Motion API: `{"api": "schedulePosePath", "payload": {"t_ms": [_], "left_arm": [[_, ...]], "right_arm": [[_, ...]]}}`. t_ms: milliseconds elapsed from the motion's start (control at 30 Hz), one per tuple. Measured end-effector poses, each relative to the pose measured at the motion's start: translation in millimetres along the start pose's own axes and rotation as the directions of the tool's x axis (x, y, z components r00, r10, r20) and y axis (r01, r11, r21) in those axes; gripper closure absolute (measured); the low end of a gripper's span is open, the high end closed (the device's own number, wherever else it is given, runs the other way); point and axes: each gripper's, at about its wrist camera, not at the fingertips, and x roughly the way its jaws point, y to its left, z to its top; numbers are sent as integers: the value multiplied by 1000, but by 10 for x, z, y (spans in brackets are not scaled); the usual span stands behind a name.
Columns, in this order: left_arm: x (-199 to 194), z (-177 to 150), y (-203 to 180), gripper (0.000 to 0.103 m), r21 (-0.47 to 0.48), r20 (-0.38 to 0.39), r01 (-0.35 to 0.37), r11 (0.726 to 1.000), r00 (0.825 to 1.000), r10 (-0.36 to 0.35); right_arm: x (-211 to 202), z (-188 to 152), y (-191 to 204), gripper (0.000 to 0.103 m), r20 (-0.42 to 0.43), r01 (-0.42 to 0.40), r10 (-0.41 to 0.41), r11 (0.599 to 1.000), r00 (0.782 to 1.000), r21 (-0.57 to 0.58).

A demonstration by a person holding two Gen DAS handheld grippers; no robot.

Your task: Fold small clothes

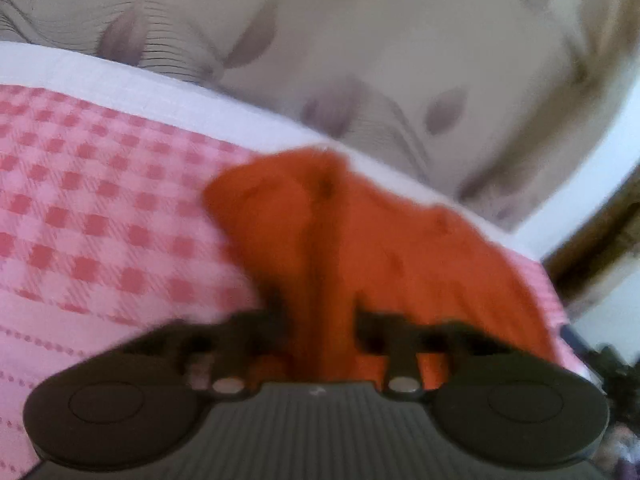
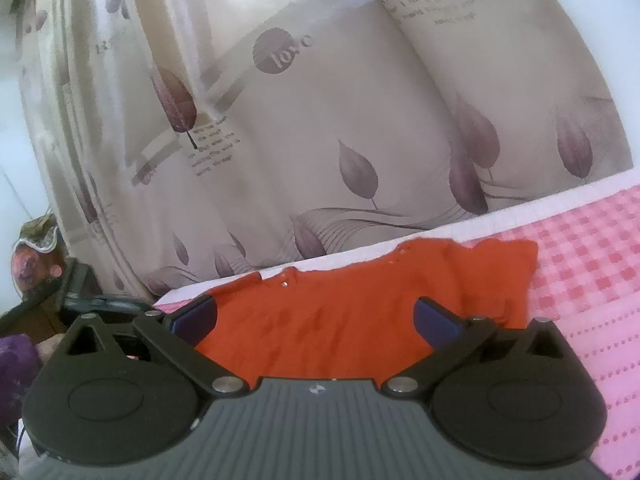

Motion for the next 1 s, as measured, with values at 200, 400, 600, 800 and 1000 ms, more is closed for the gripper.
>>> {"api": "schedulePosePath", "payload": {"t_ms": [200, 400, 600, 800, 1000], "left_arm": [[-51, -97, -65, 86, -27, 79, 4, 1000, 997, -2], [-145, -9, -576, 86, -74, 143, 9, 997, 990, 2], [23, 29, -1602, 86, -18, 144, 66, 998, 988, -63], [655, -359, -2360, 86, 19, 63, 87, 996, 994, -88], [961, -738, -2487, 61, 60, 78, 120, 991, 989, -125]], "right_arm": [[-14, 17, -36, 0, 7, -14, 14, 1000, 1000, 27], [-57, 67, -357, 0, 28, -47, 42, 973, 999, 227], [-325, 65, -725, 0, 157, -143, 83, 891, 984, 431], [-520, -43, -994, 0, 203, -185, 91, 839, 975, 512], [-614, -248, -1349, 0, 293, -245, 57, 709, 955, 661]]}}
